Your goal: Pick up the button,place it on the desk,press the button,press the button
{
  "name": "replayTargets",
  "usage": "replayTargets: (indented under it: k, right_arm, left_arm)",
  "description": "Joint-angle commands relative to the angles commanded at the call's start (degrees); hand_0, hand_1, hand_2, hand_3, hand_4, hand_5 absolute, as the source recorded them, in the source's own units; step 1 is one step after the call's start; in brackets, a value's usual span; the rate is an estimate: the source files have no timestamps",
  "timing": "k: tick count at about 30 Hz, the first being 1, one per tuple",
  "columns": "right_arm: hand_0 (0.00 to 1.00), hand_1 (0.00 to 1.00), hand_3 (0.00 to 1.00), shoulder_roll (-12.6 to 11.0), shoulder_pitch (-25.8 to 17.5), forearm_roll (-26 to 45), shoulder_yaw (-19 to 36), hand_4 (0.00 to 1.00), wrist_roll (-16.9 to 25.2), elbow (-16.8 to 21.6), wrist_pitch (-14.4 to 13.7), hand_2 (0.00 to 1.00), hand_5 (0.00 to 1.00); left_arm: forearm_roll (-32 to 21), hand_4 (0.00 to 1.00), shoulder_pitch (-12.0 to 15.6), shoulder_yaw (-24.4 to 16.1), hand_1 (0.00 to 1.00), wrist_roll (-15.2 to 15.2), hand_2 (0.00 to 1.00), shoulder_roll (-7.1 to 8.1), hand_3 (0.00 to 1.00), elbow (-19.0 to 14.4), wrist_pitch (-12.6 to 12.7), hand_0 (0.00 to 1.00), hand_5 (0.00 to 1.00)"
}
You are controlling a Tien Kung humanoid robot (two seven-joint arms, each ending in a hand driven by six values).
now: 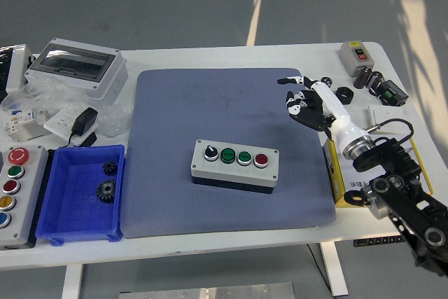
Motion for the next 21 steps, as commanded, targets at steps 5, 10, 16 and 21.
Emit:
replayTargets:
  k: [5,10,16,21]
  right_arm:
    - [0.318,0.445,0.704,0.8,-3.9,6.4,-1.9,0.494,8.6,-0.6,-5.5,0.577,0.267]
    - [0.670,0.716,0.692,1.0,-4.2,13.2,-3.0,0.580,14.4,-1.6,-4.7,0.725,0.346]
    - [0.834,0.806,0.721,1.0,-4.5,19.0,-2.7,0.704,16.3,-2.0,-3.9,0.798,0.594]
    - [0.841,0.806,0.739,1.1,-4.7,19.8,-2.3,0.760,16.0,-2.2,-3.6,0.808,0.652]
  left_arm:
    - [0.9,0.611,-0.4,-0.5,0.576,-0.1,0.550,0.05,0.607,0.0,0.0,0.625,0.189]
    - [0.7,0.612,-1.0,-0.4,0.576,-0.4,0.550,0.06,0.608,0.0,0.0,0.626,0.190]
    - [0.1,0.612,-0.9,-0.1,0.577,-0.3,0.552,0.00,0.609,0.0,0.0,0.625,0.192]
    - [-0.1,0.614,-0.9,0.0,0.579,-0.4,0.553,0.04,0.610,0.0,0.0,0.625,0.192]
